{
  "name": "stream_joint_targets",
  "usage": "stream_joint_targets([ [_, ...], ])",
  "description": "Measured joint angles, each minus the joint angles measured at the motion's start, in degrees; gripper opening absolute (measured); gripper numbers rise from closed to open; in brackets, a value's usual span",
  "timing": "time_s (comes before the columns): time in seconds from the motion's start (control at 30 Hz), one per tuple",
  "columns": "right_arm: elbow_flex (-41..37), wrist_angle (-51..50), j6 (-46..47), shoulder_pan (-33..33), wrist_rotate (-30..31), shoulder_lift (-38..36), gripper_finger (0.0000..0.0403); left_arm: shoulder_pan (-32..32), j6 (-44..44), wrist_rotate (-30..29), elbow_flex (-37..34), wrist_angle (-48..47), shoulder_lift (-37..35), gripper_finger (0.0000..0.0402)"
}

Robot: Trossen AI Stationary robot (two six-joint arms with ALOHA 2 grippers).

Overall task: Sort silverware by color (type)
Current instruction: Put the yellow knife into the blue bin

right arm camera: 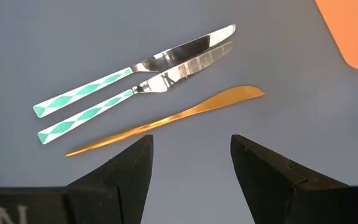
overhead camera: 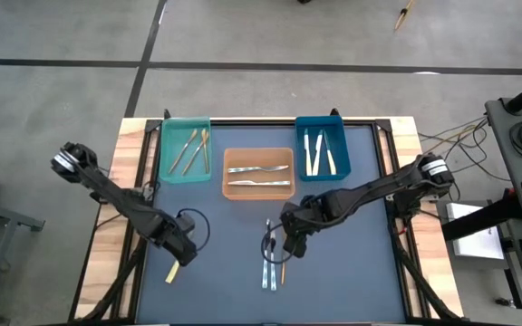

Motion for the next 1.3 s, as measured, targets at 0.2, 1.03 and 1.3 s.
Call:
stream_joint_targets([
  [0.2,0.0,0.2,0.5,0.1,0.0,0.1,0.0205,-2.5,-1.1,0.1,1.4,0.3,4.1,0.0139],
  [1.03,-0.1,4.8,-0.1,3.7,9.2,0.1,0.0205,-6.4,-1.3,-1.5,4.3,3.1,15.6,0.0082],
  [1.3,-0.1,5.6,-0.1,6.1,13.3,0.1,0.0205,-6.6,-1.6,-1.8,4.2,3.9,15.4,0.0015],
])
